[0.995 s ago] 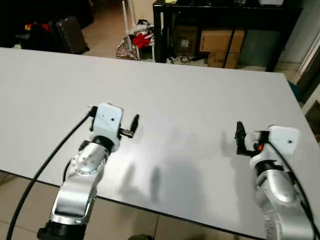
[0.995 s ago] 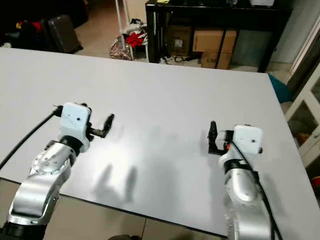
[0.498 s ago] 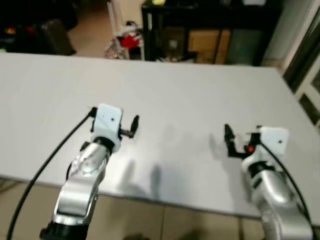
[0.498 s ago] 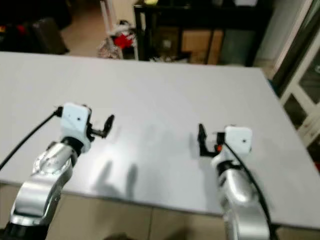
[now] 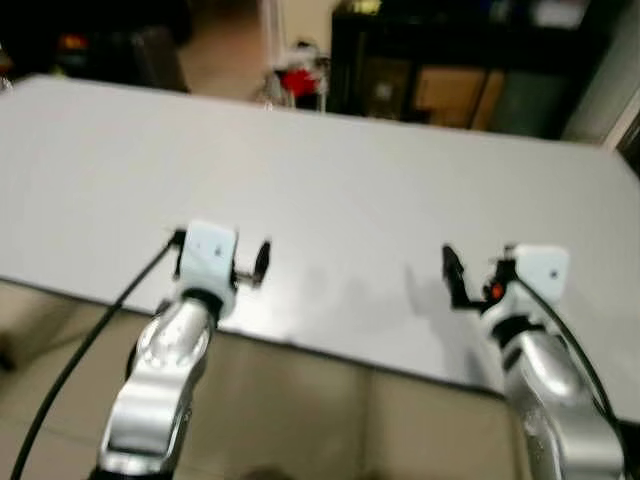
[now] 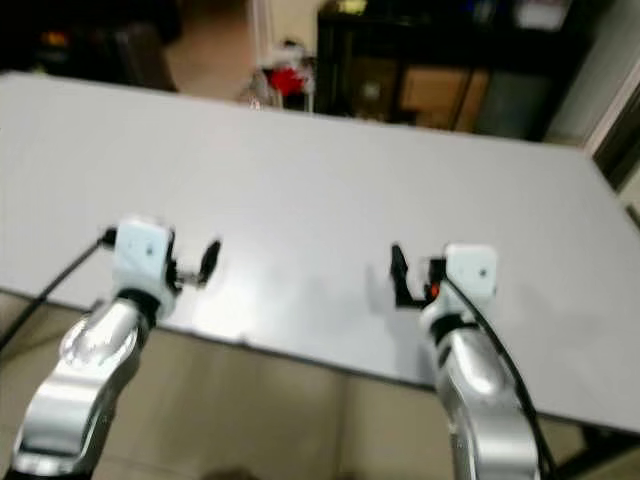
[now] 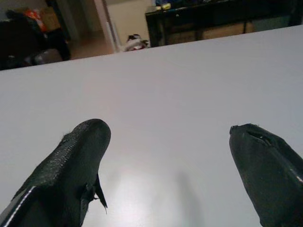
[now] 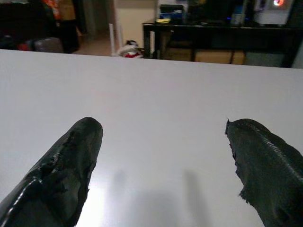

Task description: Setting the table

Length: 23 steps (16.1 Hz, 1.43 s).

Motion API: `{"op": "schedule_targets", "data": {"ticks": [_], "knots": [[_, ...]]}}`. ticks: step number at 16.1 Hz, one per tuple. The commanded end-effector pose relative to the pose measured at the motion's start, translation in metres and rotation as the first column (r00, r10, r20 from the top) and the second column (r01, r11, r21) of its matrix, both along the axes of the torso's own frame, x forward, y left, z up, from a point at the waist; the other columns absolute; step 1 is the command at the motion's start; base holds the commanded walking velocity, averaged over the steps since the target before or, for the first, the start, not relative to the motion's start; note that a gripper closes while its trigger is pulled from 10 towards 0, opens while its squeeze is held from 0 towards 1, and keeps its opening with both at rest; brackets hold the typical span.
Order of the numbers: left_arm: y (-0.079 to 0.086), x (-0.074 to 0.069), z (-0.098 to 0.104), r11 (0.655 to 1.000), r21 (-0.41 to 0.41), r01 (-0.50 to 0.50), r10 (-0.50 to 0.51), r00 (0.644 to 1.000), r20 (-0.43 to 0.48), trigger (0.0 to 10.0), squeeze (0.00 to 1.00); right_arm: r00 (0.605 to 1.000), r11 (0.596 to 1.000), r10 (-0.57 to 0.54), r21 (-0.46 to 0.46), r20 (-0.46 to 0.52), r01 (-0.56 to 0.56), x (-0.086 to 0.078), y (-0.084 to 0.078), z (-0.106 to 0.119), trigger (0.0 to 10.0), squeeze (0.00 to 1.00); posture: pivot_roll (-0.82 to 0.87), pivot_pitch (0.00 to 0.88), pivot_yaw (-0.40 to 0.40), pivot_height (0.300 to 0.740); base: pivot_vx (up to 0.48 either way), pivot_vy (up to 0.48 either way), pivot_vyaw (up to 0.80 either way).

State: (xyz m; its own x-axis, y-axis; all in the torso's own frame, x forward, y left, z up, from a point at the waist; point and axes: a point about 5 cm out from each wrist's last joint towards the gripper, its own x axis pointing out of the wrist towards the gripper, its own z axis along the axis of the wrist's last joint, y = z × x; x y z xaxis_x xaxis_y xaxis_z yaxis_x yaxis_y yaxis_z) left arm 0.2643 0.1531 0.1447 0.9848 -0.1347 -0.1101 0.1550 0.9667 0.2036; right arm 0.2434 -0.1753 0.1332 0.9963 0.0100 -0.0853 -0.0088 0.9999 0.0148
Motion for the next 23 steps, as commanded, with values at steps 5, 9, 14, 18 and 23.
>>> {"op": "schedule_targets", "data": {"ticks": [5,9,14,18,23], "knots": [[0.002,0.001,0.006,1.000,0.019,-0.005,0.004,1.000,0.018,10.0,0.00,1.000,1.000,0.024,0.007,0.010,-0.024,0.002,0.004,0.003,10.0,0.00,0.05,0.000,-0.039,0.740,0.000,0.342,0.80],[0.004,0.001,0.007,1.000,0.019,-0.015,0.014,1.000,0.021,10.0,0.00,0.999,0.999,0.032,0.006,0.014,-0.032,0.005,0.006,0.005,10.0,0.00,0.06,0.000,-0.047,0.740,0.000,0.342,0.80],[0.005,0.001,0.008,1.000,0.023,-0.012,0.011,1.000,0.023,10.0,0.00,1.000,1.000,0.025,0.003,0.012,-0.025,0.006,0.005,0.004,10.0,0.00,0.06,0.000,-0.048,0.740,0.000,0.340,0.76],[0.011,0.000,0.008,0.999,0.037,-0.008,0.007,1.000,0.019,10.0,0.00,1.000,0.999,-0.006,0.040,0.014,0.006,0.005,0.008,0.001,10.0,0.00,0.07,0.000,-0.026,0.740,0.000,0.343,0.12],[0.009,-0.001,0.008,0.999,0.043,0.003,-0.003,1.000,0.008,10.0,0.00,0.999,0.995,0.047,0.083,-0.005,-0.046,0.002,0.016,-0.004,10.0,0.00,0.09,0.000,-0.010,0.740,0.000,0.341,0.00]]}}
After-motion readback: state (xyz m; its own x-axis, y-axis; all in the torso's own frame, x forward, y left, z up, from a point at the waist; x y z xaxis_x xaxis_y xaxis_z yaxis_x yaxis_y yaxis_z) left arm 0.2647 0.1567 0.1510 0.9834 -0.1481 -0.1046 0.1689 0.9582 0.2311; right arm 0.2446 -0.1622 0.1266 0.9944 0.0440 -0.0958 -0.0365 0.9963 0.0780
